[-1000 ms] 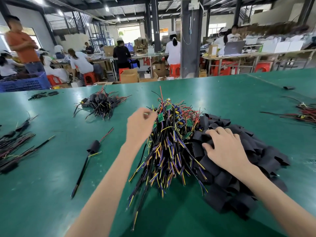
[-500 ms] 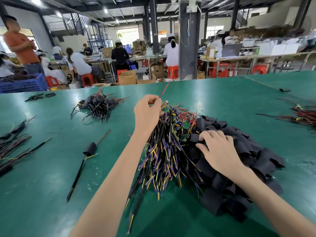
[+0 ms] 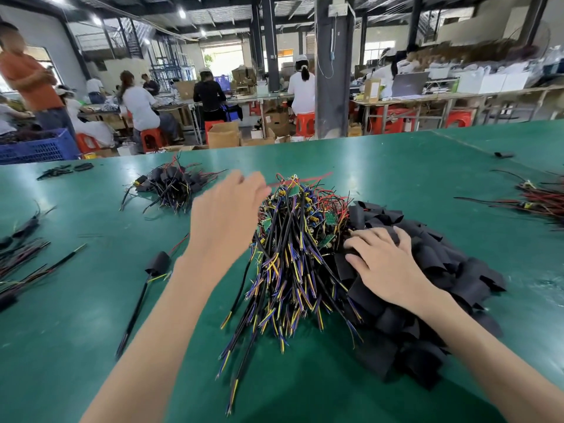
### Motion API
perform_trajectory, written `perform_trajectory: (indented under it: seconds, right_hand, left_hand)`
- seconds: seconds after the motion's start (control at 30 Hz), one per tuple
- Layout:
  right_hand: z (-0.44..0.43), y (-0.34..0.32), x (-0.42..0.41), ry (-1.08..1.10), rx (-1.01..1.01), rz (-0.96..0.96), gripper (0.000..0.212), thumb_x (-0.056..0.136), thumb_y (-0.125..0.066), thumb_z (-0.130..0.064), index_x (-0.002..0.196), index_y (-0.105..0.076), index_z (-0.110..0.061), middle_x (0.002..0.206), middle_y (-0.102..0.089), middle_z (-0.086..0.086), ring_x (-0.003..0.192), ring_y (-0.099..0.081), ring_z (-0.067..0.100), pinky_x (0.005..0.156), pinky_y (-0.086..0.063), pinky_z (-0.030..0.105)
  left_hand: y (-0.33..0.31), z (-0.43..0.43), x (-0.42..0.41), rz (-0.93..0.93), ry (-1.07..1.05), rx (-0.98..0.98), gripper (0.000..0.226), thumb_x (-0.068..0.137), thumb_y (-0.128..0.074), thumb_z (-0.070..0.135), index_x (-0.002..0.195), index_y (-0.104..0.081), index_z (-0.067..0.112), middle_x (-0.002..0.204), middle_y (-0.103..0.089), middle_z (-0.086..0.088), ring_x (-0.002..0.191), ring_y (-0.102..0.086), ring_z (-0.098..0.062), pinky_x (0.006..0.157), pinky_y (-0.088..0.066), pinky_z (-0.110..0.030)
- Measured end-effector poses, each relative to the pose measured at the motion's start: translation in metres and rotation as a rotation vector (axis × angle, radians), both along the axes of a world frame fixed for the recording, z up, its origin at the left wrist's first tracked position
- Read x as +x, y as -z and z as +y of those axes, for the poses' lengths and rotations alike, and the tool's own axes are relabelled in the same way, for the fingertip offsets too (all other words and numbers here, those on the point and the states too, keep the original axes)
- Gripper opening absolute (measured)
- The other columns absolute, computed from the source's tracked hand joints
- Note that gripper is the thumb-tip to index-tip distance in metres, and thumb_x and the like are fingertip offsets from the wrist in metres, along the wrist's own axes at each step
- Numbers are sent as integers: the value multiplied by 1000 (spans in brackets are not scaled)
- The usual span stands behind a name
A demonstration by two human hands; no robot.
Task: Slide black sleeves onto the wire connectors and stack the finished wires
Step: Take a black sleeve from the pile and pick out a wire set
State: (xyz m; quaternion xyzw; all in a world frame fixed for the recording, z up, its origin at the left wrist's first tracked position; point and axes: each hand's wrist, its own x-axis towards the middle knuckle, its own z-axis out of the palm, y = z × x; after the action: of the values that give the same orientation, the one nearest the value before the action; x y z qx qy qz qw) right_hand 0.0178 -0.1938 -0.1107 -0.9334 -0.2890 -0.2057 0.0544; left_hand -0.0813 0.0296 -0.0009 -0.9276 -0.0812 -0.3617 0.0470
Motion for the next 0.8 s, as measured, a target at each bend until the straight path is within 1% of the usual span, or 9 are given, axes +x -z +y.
perform_trajectory:
  seconds: [0.1,0.2,0.23,0.3,0.4,0.47,0.53,0.63,0.8]
  right_hand:
    - [-2,-1,3,37,72,-48,28,87,-54,-50,97,-61,-25,112,-54,-1,112,-44,26,97,-25,45]
    - [-3,-4,4,96,95,-94,30,81,-62,-50,85,-58,-21,99,-49,4,100,-43,29,82,-29,43]
    - [-3,-5,4,109,92,-104,30,81,-62,-50,85,-58,-21,96,-48,3,98,-44,28,80,-29,42]
    - [-3,-6,4,117,94,-104,27,84,-60,-48,91,-59,-22,95,-48,2,94,-49,27,78,-28,40]
    - [-2,-6,1,118,57,-85,22,90,-52,-40,103,-62,-26,100,-52,0,95,-54,24,79,-29,39]
    - [-1,-6,-1,117,25,-80,22,91,-48,-32,105,-64,-27,102,-54,0,94,-55,24,81,-29,39]
    - [-2,-8,-2,98,50,-55,24,89,-48,-23,105,-66,-24,103,-54,2,91,-56,26,85,-30,40]
    - [-5,-12,-3,45,121,1,28,89,-47,-15,110,-66,-19,107,-55,5,93,-57,28,89,-29,40]
    - [-4,-18,-4,-87,93,21,35,93,-42,-13,124,-58,-19,112,-58,3,99,-58,26,85,-36,39]
  left_hand:
    - [36,8,-3,109,23,-26,27,100,-37,37,96,-57,19,89,-53,1,87,-56,-25,59,-37,-32]
    - [68,12,-5,81,173,-87,9,91,-59,10,87,-67,13,81,-61,-4,82,-58,-30,70,-40,-38]
    - [77,13,-6,66,213,-136,14,83,-63,-2,89,-69,10,80,-63,-6,79,-59,-31,72,-40,-38]
    - [90,13,-9,99,284,-241,49,66,-54,-18,106,-68,7,84,-64,-5,80,-58,-28,75,-37,-34]
    - [96,12,-13,101,332,-329,76,58,-46,-22,127,-57,9,96,-60,-1,78,-44,-5,77,-33,-24]
    - [96,11,-13,101,356,-278,59,73,-52,-18,126,-59,8,91,-58,-2,76,-44,-10,74,-33,-27]
    - [97,10,-13,79,347,-291,33,93,-49,-2,120,-62,12,86,-59,-3,75,-50,-22,74,-36,-34]
    - [98,7,-14,81,340,-408,28,99,-44,10,121,-62,16,97,-64,-2,78,-55,-33,78,-43,-43]
    - [95,5,-18,21,424,-407,55,78,-43,-20,123,-60,7,94,-58,-2,74,-46,-11,75,-48,-34]
